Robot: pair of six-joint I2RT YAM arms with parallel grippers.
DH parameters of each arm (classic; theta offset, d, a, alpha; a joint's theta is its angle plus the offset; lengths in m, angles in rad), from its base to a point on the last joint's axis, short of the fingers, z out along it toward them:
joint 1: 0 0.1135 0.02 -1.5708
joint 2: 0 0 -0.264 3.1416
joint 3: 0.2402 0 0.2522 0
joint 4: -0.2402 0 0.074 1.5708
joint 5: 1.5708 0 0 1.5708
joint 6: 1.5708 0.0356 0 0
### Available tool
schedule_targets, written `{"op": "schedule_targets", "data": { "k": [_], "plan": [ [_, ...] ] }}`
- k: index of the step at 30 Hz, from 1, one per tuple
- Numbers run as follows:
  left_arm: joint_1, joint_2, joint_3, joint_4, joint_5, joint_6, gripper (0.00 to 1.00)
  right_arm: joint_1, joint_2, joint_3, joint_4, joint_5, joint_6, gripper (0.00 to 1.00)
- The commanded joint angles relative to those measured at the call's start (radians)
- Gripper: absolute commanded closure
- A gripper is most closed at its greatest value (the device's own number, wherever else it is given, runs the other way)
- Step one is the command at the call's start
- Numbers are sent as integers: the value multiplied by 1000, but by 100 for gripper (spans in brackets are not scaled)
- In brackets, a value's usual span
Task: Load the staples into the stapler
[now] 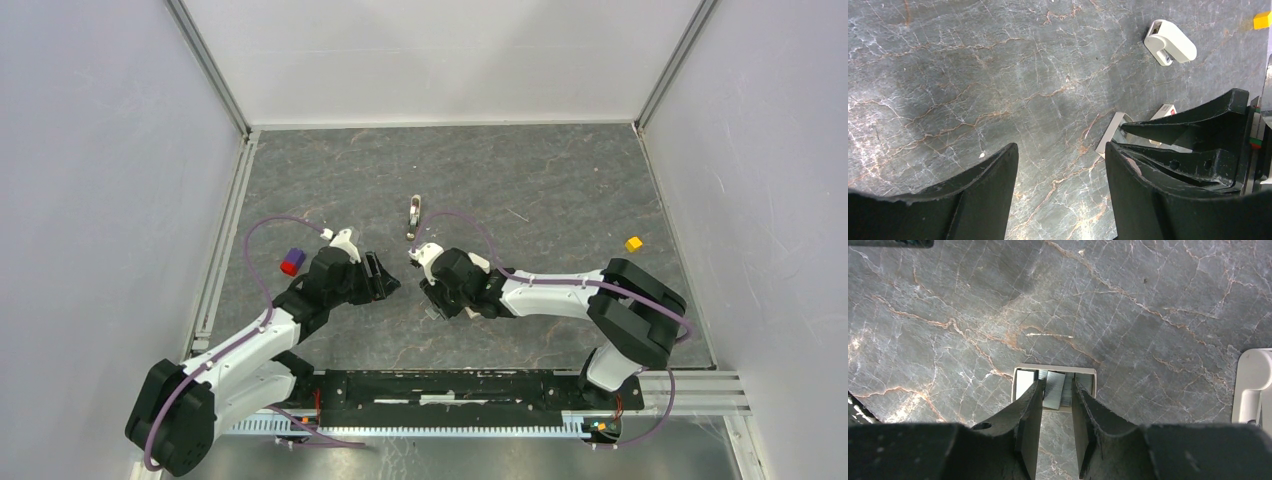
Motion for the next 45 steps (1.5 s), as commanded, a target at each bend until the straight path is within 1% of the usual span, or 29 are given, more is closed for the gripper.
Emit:
{"op": "schedule_targets", "data": {
  "k": [1, 8, 11, 17, 22, 29, 31, 33, 34, 38, 40, 45],
  "plan": [
    [5, -12, -1, 15, -9, -25, 29, 6, 9, 30, -17, 33, 5, 67],
    [6, -14, 2, 16, -14, -34, 29, 13, 2, 34, -15, 42, -1, 76],
    [6, -8, 16, 11, -27, -51, 29, 13, -9, 34, -15, 43, -1, 77],
    [17, 65, 117, -9, -80, -88, 31, 12, -36, 32, 4, 39, -3, 79],
    [48, 192, 223, 49, -104, -99, 33, 11, -61, 27, 3, 44, -5, 79],
    [119, 477, 382, 112, -105, -77, 39, 0, -111, 27, -5, 60, -20, 79],
    [144, 544, 413, 129, -104, -67, 43, -11, -124, 25, -9, 62, -27, 79],
    [161, 605, 448, 136, -104, -58, 44, -23, -136, 22, -9, 65, -29, 79],
    [170, 640, 461, 143, -127, -60, 44, -30, -142, 19, -9, 63, -30, 80],
    [191, 761, 525, 205, -62, -66, 46, -54, -158, 18, -7, 57, -40, 80],
    [190, 810, 567, 204, -47, -61, 47, -66, -163, 19, -8, 55, -43, 80],
    [190, 878, 609, 204, -15, -72, 55, -104, -181, 16, -9, 41, -48, 80]
  ]
}}
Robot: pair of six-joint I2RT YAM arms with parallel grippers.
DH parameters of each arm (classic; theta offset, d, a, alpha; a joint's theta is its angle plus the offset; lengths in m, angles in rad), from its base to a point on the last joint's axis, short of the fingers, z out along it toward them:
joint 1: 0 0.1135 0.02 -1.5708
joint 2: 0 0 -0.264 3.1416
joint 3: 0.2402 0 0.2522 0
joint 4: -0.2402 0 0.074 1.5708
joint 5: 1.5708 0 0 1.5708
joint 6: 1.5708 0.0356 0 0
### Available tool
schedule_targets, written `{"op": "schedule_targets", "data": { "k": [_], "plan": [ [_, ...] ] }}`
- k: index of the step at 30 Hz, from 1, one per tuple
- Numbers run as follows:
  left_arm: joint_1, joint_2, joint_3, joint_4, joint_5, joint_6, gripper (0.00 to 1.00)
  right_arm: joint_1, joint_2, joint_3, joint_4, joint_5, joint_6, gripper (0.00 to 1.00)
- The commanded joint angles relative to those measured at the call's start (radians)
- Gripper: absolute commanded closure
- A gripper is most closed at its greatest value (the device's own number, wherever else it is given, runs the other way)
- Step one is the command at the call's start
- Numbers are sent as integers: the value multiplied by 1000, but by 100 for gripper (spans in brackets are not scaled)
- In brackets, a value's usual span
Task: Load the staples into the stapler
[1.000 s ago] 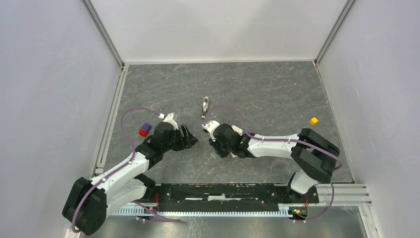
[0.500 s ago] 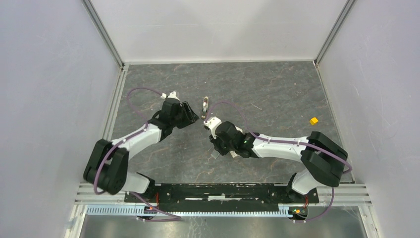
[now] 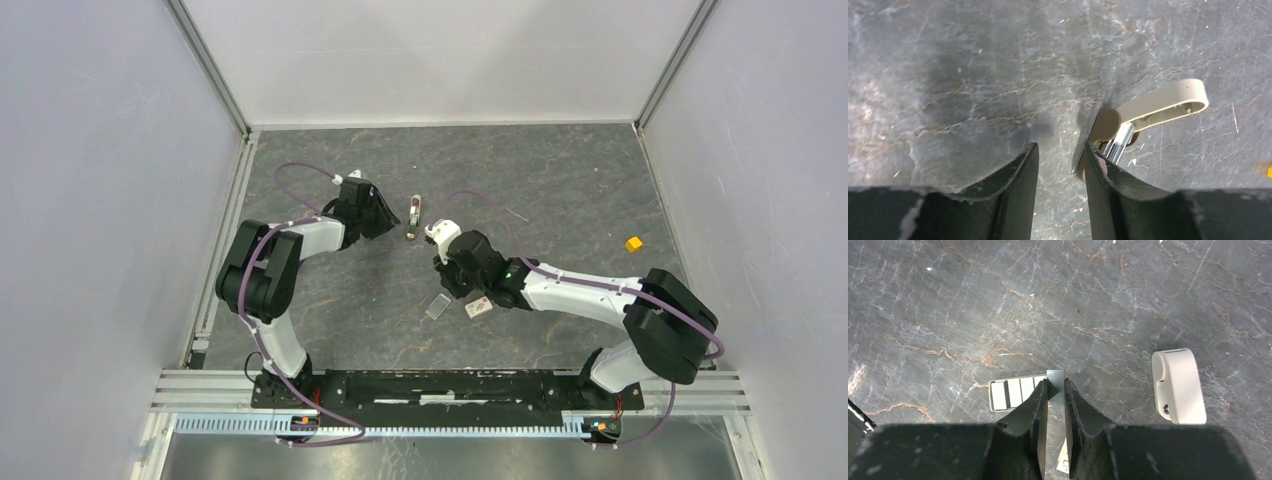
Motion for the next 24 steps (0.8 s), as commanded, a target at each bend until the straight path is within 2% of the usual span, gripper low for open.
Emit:
{"op": "schedule_targets", "data": {
  "k": [1, 9, 24],
  "plan": [
    [-1, 43, 48, 58, 48, -25, 56, -36, -44, 11, 13, 1, -19, 80],
    [-5, 112, 55, 96, 101, -54, 62, -110, -51, 27, 28, -29, -29, 79],
    [-76, 77, -14, 175, 158, -139, 71, -183, 46, 165, 42, -43, -35, 80]
  ]
}}
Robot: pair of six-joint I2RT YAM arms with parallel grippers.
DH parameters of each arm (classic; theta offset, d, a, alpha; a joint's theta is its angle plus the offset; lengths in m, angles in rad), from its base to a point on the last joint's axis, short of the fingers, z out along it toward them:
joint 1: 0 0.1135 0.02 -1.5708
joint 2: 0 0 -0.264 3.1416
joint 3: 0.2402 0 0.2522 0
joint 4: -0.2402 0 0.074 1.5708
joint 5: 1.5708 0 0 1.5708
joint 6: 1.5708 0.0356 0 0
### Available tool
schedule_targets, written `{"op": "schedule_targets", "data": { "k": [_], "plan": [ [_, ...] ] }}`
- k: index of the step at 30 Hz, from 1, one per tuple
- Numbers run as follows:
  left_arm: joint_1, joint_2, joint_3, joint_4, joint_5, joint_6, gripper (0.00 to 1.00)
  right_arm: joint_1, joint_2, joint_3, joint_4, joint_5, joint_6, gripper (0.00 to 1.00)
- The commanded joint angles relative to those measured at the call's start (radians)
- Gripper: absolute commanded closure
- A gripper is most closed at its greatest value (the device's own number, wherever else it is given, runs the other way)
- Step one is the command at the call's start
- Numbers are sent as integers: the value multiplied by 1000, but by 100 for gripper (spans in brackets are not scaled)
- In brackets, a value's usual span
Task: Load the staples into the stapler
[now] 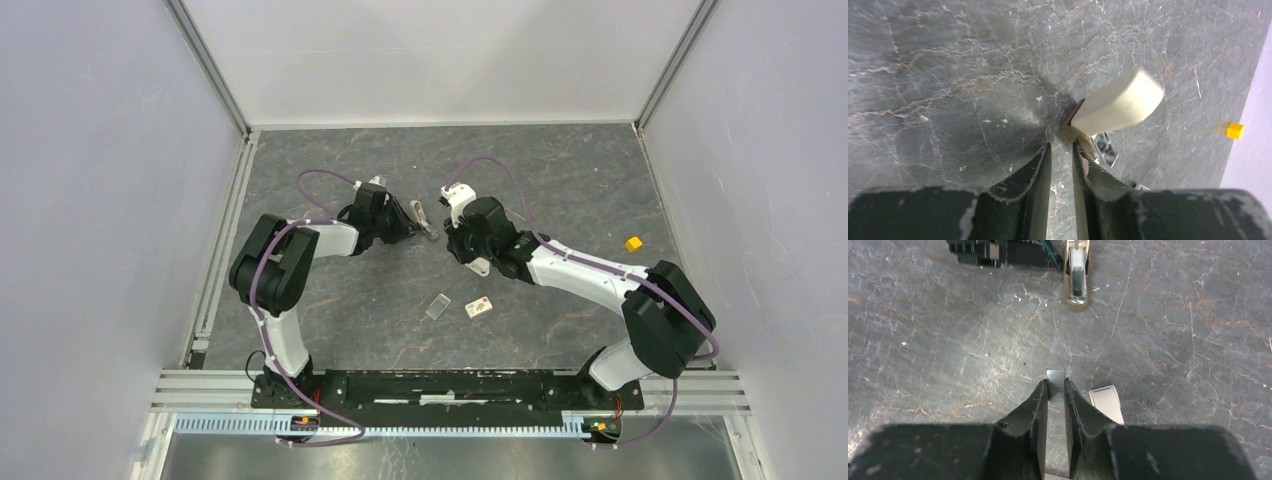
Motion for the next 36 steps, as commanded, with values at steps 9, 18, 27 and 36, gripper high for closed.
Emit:
{"op": "schedule_targets", "data": {
  "k": [9, 18, 27, 36],
  "plan": [
    [-6, -180, -62, -66, -116, -37, 58, -11, 92, 113, 103, 9, -55, 79],
    [3, -618, -44, -399, -281, 157, 33, -35, 238, 268, 82, -32, -215, 79],
    [7, -1071, -113, -637, -288, 401, 0, -54, 319, 330, 112, -130, -288, 79],
    [6, -1344, -200, -702, -367, 565, 0, -79, 372, 346, 130, -179, -324, 79]
  ]
}}
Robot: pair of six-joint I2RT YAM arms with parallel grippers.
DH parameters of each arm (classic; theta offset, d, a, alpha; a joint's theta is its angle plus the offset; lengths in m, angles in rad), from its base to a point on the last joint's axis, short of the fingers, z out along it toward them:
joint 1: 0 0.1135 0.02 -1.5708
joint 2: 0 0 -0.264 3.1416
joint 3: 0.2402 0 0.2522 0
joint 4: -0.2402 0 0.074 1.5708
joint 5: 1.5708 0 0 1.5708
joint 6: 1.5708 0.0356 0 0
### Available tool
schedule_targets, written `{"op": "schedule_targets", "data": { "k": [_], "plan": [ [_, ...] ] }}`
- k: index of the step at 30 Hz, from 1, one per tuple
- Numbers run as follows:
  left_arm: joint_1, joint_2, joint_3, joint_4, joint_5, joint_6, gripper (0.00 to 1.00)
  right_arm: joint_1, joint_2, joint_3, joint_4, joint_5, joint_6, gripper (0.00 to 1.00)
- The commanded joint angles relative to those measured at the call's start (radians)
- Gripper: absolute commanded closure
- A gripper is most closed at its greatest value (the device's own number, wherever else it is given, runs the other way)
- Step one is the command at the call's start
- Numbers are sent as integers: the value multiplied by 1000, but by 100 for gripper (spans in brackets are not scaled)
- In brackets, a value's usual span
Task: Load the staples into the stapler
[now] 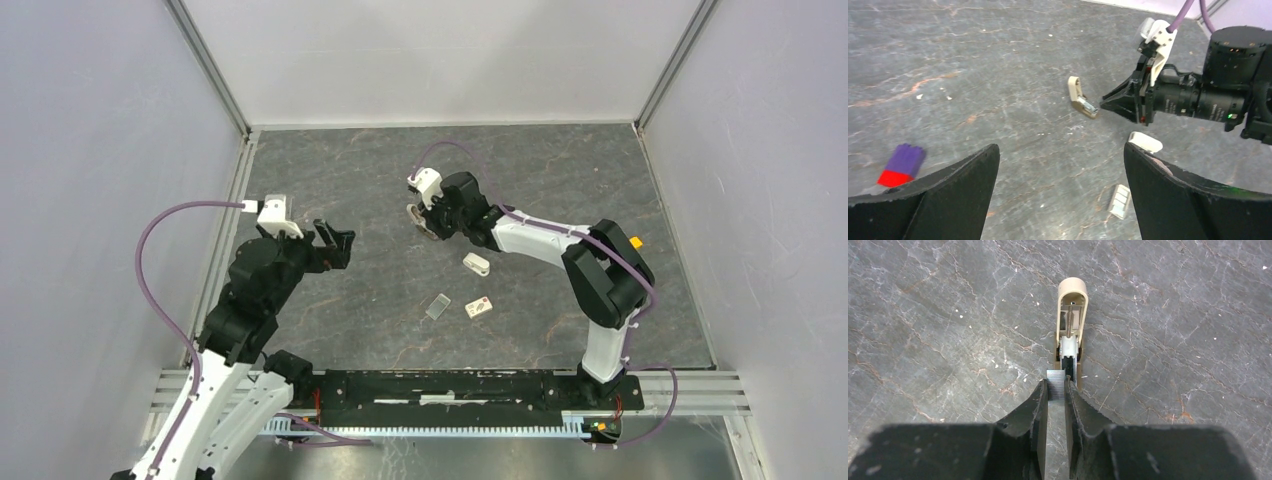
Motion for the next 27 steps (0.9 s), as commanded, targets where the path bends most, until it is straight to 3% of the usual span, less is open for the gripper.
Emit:
{"op": "schedule_targets", "data": {
  "k": [1, 27],
  "plan": [
    [2, -60, -30, -42, -73, 129, 0, -23, 23, 51, 49, -35, -35, 79],
    [3, -56, -30, -27, -71, 109, 0, -58, 106, 74, 65, -107, -23, 78]
  ]
}}
